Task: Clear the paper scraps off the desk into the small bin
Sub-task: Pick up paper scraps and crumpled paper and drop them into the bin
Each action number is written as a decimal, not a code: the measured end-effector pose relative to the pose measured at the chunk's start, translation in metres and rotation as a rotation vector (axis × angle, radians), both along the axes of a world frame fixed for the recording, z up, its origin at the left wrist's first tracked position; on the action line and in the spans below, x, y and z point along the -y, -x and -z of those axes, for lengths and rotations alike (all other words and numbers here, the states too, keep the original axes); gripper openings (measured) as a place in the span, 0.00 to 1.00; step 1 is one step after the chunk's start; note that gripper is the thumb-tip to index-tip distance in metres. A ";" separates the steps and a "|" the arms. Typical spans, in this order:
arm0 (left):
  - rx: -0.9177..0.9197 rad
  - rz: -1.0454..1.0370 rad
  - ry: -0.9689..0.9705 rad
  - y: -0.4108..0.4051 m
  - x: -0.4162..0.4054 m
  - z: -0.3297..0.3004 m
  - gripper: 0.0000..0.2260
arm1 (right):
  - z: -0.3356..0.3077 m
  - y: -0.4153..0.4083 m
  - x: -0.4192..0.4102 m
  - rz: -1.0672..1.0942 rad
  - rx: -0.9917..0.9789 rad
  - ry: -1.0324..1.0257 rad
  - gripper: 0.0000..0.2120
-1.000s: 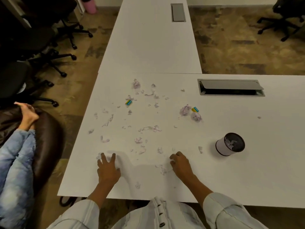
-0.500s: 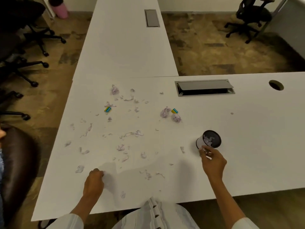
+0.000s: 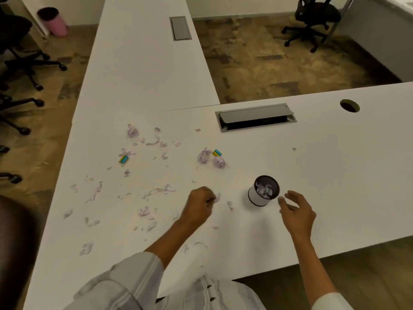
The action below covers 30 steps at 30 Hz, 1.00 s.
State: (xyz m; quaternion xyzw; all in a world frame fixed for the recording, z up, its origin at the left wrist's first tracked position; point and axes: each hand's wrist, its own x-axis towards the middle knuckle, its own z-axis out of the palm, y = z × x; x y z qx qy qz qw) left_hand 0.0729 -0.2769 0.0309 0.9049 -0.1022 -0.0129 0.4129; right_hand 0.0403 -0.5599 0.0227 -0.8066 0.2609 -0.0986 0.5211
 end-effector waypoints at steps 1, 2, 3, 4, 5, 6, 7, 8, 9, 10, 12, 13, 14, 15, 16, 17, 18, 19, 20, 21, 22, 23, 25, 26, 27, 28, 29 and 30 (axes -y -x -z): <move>0.012 0.032 0.031 -0.009 0.021 -0.007 0.04 | 0.003 0.009 0.002 0.014 -0.015 -0.012 0.15; 0.018 0.058 0.059 -0.017 0.040 -0.013 0.04 | 0.006 0.018 0.004 0.024 -0.032 -0.024 0.14; 0.019 0.081 0.084 -0.024 0.058 -0.017 0.04 | 0.010 0.028 0.005 0.029 -0.050 -0.027 0.13; 0.013 0.102 0.107 -0.031 0.075 -0.020 0.04 | 0.014 0.037 0.006 0.028 -0.071 -0.019 0.13; -0.003 0.120 0.129 -0.036 0.090 -0.023 0.04 | 0.018 0.047 0.007 0.027 -0.099 -0.007 0.12; -0.023 0.133 0.144 -0.042 0.103 -0.025 0.05 | 0.022 0.056 0.008 0.031 -0.129 0.005 0.12; -0.045 0.142 0.145 -0.048 0.115 -0.026 0.05 | 0.026 0.065 0.009 0.039 -0.157 0.015 0.13; -0.068 0.151 0.133 -0.053 0.125 -0.027 0.06 | 0.030 0.072 0.011 0.049 -0.180 0.025 0.13; -0.091 0.163 0.117 -0.058 0.134 -0.028 0.07 | 0.033 0.079 0.012 0.056 -0.199 0.030 0.14; -0.112 0.181 0.101 -0.062 0.141 -0.027 0.08 | 0.036 0.084 0.013 0.059 -0.214 0.032 0.14; -0.168 0.236 0.085 -0.067 0.148 -0.025 0.13 | 0.039 0.091 0.014 0.058 -0.235 0.037 0.13; -0.200 0.262 0.081 -0.068 0.148 -0.023 0.18 | 0.041 0.092 0.015 0.052 -0.239 0.040 0.13; -0.219 0.282 0.076 -0.068 0.146 -0.020 0.22 | 0.042 0.092 0.015 0.039 -0.241 0.045 0.13; -0.224 0.297 0.074 -0.067 0.142 -0.017 0.26 | 0.043 0.091 0.014 0.022 -0.245 0.050 0.12; -0.224 0.305 0.072 -0.065 0.136 -0.013 0.28 | 0.044 0.089 0.011 0.002 -0.251 0.053 0.12; -0.229 0.306 0.065 -0.063 0.129 -0.009 0.30 | 0.046 0.087 0.008 -0.020 -0.258 0.053 0.12; -0.234 0.298 0.049 -0.061 0.120 -0.005 0.32 | 0.047 0.083 0.005 -0.044 -0.263 0.053 0.11; -0.241 0.277 0.027 -0.057 0.109 0.000 0.33 | 0.048 0.079 0.000 -0.069 -0.264 0.056 0.11; -0.247 0.242 0.008 -0.053 0.097 0.005 0.34 | 0.049 0.075 -0.005 -0.098 -0.261 0.058 0.11; -0.255 0.196 -0.002 -0.048 0.082 0.011 0.34 | 0.050 0.071 -0.010 -0.132 -0.258 0.060 0.11; -0.264 0.144 -0.006 -0.041 0.066 0.017 0.34 | 0.052 0.068 -0.016 -0.177 -0.260 0.063 0.11; -0.275 0.094 -0.011 -0.033 0.048 0.023 0.33 | 0.054 0.064 -0.022 -0.232 -0.271 0.070 0.12; -0.306 -0.001 -0.042 -0.015 0.008 0.035 0.33 | 0.059 0.059 -0.037 -0.366 -0.333 0.085 0.16; -0.323 -0.045 -0.064 -0.005 -0.012 0.040 0.32 | 0.061 0.056 -0.046 -0.442 -0.380 0.099 0.19; -0.341 -0.086 -0.088 0.005 -0.032 0.045 0.32 | 0.063 0.053 -0.054 -0.523 -0.433 0.121 0.22; -0.359 -0.122 -0.118 0.017 -0.053 0.049 0.33 | 0.066 0.051 -0.063 -0.604 -0.484 0.147 0.26; -0.381 -0.148 -0.154 0.028 -0.073 0.053 0.34 | 0.069 0.050 -0.073 -0.680 -0.525 0.174 0.29; -0.407 -0.168 -0.196 0.041 -0.092 0.056 0.35 | 0.072 0.050 -0.082 -0.751 -0.556 0.201 0.32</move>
